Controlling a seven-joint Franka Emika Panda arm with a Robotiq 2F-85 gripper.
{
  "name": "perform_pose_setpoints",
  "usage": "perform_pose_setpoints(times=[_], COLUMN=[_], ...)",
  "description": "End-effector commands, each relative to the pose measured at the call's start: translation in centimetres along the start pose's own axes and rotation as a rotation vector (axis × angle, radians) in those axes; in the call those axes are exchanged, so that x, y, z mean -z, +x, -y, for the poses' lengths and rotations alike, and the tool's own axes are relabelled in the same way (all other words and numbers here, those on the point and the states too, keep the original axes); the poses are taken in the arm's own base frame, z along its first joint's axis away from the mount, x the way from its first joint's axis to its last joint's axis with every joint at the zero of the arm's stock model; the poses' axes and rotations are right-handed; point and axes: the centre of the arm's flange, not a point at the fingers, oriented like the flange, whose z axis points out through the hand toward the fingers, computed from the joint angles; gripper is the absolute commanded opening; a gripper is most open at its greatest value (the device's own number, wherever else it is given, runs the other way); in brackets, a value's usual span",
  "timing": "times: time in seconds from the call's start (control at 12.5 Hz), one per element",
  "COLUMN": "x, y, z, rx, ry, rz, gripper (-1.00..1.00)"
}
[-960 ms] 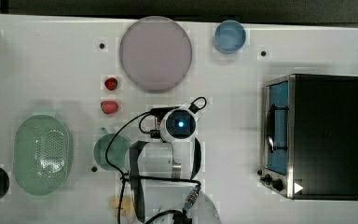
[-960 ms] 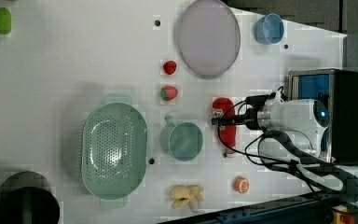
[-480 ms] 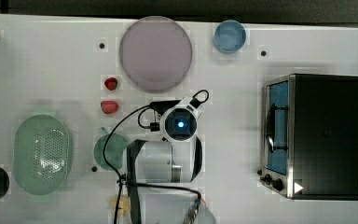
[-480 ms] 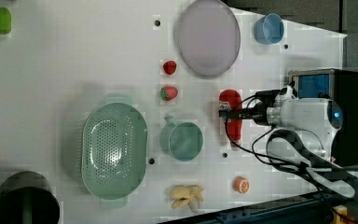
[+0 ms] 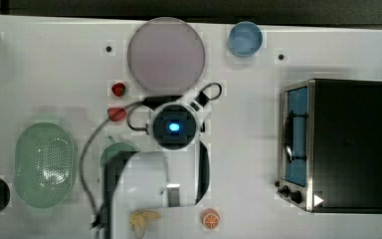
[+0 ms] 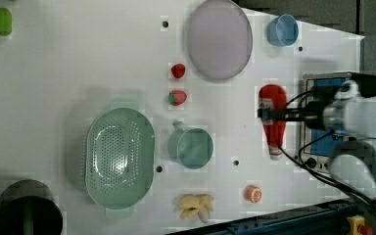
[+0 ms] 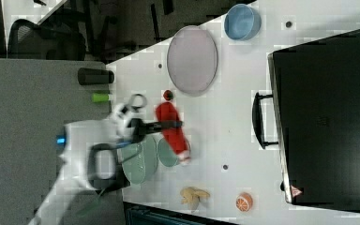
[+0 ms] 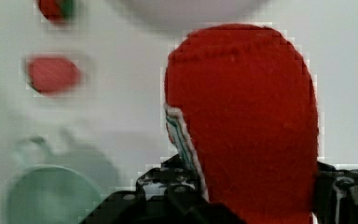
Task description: Pick Ketchup from the table and place it in strainer.
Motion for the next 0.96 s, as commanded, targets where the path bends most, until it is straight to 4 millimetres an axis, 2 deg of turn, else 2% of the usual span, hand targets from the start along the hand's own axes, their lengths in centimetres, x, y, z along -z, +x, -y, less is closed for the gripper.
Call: perform_pose_setpoints(times=[0.08,0.32,0.48,0.72,0.96], x=[5.3,5.8,5.5,3.4,-0.1], y=[0.1,-1.3,-2.8,-5.0,-6.0], z=[8.3,15.6,20.4,26.7,31.0], rx=[-0.057,-0.081,-0.139,-0.174,-0.262], ry=[-0.009,-0.008,-0.002,0.041,0.138], rz=[-0.007,0.011,0.016,0.022,0.033], gripper=[0.25,0.25,0.25,0.25,0.25])
